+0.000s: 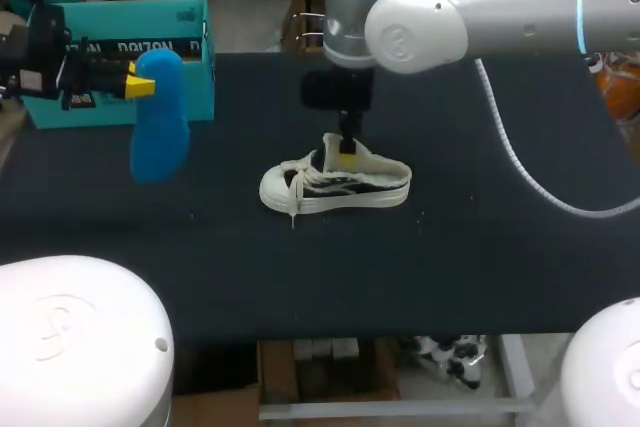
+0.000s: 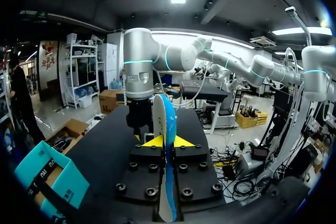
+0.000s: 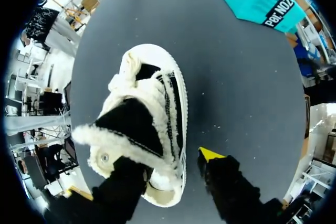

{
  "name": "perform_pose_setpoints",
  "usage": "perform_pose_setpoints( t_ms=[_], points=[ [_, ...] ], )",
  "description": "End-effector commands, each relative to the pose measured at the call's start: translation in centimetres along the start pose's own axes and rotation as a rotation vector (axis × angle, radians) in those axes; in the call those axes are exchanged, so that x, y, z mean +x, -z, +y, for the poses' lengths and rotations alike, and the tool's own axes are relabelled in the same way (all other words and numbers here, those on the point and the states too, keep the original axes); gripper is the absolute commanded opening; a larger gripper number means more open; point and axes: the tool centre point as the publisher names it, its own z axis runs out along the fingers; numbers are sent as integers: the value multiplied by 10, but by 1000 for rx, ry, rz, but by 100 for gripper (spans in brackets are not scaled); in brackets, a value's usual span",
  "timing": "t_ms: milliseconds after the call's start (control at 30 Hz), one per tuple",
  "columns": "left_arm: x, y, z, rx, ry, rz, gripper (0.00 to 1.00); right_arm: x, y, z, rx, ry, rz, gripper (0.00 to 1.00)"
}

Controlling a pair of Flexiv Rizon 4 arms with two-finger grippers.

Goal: Open the shoe tongue, take the insole out of the shoe, put the insole back into the shoe, and pack the shoe into the shoebox

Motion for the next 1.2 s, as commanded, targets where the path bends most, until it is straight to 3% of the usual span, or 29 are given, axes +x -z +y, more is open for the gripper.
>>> perform_pose_setpoints(
  t_ms=[33, 433, 833, 1200],
  points=[
    [-2, 2, 2, 4, 3, 3, 0, 1, 1, 5, 54, -9, -7, 0],
    [-14, -2, 7, 21, 10, 56, 0, 9, 9, 2, 74, -130, -6, 0],
    [-59, -35, 2, 104, 32, 253, 0, 42, 29, -18, -39, -478, 30, 0],
    [-79, -82, -4, 194, 75, 418, 0, 73, 33, -23, -172, -762, 54, 0]
  ],
)
